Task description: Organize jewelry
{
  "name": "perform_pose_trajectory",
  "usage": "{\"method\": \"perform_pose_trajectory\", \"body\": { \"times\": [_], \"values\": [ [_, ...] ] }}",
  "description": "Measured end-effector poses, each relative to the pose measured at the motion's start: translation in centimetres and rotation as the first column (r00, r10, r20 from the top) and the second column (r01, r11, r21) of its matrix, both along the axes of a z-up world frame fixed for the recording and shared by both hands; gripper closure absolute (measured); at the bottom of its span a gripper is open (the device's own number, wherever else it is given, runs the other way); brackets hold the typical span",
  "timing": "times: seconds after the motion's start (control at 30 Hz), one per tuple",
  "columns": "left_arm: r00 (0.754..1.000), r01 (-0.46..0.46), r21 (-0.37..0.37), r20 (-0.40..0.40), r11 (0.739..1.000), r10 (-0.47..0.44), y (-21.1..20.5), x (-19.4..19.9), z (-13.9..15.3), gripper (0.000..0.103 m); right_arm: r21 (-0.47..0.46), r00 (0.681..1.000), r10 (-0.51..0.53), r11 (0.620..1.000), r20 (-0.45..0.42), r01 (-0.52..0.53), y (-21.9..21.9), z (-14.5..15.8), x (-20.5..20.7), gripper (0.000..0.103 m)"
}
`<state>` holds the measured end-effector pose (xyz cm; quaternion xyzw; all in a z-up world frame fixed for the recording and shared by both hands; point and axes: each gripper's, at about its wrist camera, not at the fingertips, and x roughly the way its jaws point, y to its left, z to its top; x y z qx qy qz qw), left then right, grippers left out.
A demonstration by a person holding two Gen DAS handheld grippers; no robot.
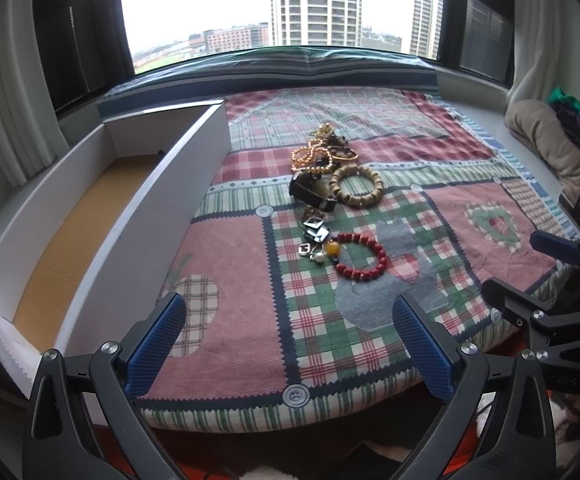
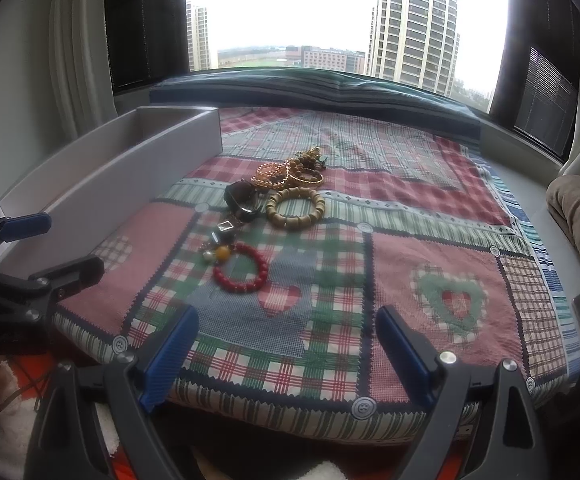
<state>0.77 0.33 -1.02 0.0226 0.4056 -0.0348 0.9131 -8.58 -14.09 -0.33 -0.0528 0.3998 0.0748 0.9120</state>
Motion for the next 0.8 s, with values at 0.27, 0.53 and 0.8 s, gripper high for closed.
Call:
{"method": "perform_pose_trajectory", "body": {
  "times": [0.27,0.53,0.8],
  "values": [
    [1.0,-0.004,-0.012,0.002,1.0,0.004,0.26,-0.11,0.06,0.0,0.004,1.0,0.003,1.0,-0.004,-0.003,0.02,-0.08,0.0,0.011],
    [1.0,-0.003,-0.014,-0.016,1.0,0.003,0.16,0.12,-0.39,0.0,0.006,1.0,-0.004,1.0,-0.009,0.004,0.11,-0.27,0.08,0.011],
    [1.0,-0.007,-0.017,-0.021,1.0,0.006,0.19,0.09,-0.53,0.0,0.009,1.0,-0.007,1.0,-0.012,0.007,0.04,-0.31,0.12,0.011]
  ]
}}
